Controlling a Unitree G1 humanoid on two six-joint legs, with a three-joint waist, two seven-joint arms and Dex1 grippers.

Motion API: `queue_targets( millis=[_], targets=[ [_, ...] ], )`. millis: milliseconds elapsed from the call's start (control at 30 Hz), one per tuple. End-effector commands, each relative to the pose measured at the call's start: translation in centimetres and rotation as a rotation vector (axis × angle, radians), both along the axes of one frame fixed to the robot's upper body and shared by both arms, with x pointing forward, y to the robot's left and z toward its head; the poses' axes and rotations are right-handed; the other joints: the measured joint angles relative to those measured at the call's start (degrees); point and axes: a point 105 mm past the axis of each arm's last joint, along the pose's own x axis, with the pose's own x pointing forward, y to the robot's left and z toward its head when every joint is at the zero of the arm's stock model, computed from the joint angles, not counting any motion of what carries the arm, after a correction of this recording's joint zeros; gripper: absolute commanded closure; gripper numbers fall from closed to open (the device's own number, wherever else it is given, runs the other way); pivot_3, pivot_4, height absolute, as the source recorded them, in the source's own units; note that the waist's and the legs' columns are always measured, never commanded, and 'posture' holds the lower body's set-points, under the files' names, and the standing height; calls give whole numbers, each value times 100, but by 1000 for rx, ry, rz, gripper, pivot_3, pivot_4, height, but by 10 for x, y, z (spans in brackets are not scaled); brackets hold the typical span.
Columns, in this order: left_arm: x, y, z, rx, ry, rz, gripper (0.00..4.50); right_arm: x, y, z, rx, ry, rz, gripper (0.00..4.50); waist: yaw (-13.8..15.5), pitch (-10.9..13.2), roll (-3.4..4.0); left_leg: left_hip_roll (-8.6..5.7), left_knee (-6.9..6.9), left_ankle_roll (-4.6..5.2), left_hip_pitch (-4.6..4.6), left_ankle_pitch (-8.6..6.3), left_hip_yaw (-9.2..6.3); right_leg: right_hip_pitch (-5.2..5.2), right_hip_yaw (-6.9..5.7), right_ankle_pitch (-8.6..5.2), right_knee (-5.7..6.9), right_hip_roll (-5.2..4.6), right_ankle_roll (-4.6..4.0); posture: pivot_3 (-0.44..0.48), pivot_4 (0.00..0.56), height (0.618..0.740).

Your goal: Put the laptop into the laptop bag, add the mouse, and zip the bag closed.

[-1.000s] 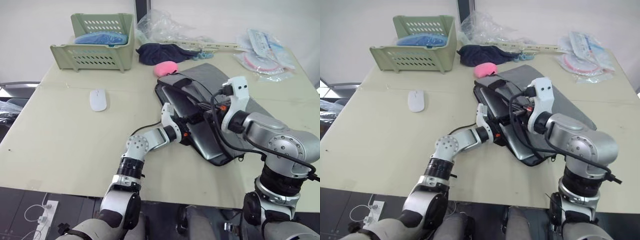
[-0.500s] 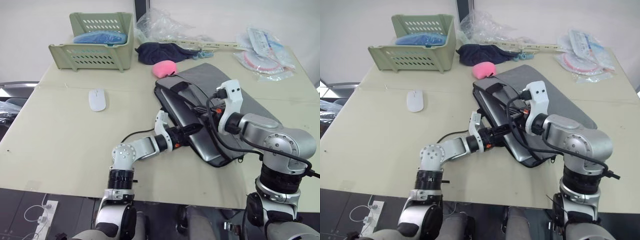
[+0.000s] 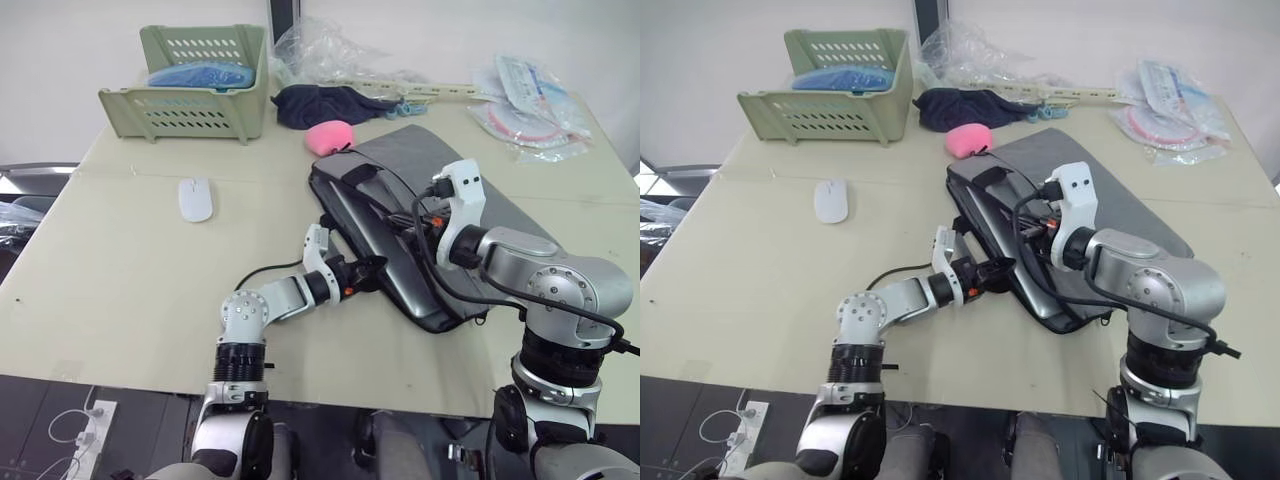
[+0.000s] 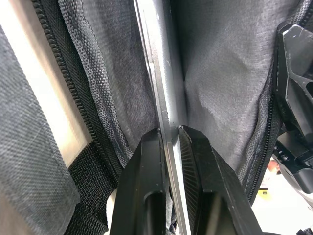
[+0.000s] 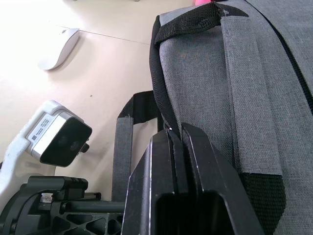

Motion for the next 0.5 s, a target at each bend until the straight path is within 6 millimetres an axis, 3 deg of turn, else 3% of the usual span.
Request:
queue_targets(
  millis=[33,300,500],
  targets=[
    [-7,-16,10,-64,-20,-49,4489,-8,9,15,21,-62,61,4500,0,0,0,0,0,0,0,0,0,0,0,0,0,0,0,0,150,740],
    [-11,-52,14,-61,-51,-136,4489,-18,23,19,57,-62,147,4500,31,0,0,-4,3,0,-3,0,-2,2,-2,0,-1,-4,0,0,150,740],
    [-11,-66,14,-52,-73,-175,4489,-20,26,22,73,-60,166,4500,72,0,1,-8,3,1,-5,0,-3,2,-2,0,-1,-6,0,0,150,740]
  ],
)
